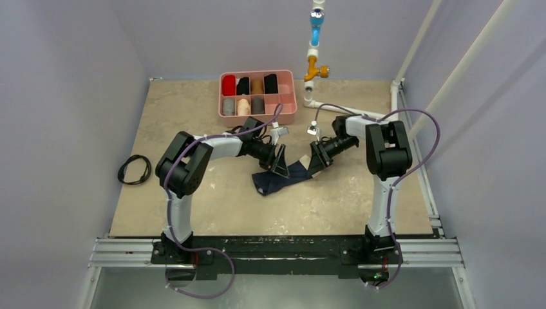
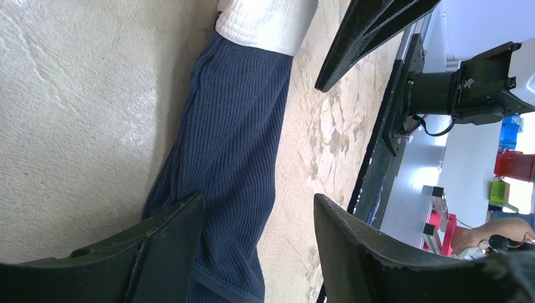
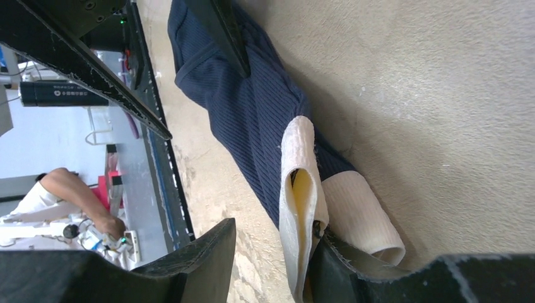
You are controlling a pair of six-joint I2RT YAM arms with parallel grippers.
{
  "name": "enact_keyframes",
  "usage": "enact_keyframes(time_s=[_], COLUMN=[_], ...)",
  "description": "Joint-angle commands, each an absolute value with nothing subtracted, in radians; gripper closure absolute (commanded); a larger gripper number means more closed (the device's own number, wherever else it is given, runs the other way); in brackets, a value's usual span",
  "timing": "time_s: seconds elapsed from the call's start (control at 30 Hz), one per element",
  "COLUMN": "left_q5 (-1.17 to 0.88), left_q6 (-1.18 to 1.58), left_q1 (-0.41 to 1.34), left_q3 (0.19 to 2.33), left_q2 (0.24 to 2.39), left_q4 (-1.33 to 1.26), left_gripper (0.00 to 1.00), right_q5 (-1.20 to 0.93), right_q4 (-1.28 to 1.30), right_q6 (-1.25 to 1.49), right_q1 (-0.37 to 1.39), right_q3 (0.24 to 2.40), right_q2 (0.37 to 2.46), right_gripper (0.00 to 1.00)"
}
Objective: Roll the underwear
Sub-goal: Fold the underwear at the center of the board.
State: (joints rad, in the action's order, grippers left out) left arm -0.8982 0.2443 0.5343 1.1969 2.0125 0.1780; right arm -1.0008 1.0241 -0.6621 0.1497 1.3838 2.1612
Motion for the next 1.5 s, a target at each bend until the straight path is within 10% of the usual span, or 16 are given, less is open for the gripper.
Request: enact_keyframes(time_s=[0.0,1.47], left_q5=[-0.843,-0.845], left_q6=[0.240,0.229], left_q1=[0.532,0.531], left_q3=[1.213,1.243], left_q2=[2.040,2.062], left_q4=[0.184,0.206], left_gripper=[0.36,0.37], right_q5=[-0.909,-0.808], right_q4=[0.895,0.763], right_q6=[-0.640,-0.490], right_q1=[0.132,0.159], right_q3=[1.361,1.370], right_q2=[2.117,1.787], right_gripper=[0.54,0.41])
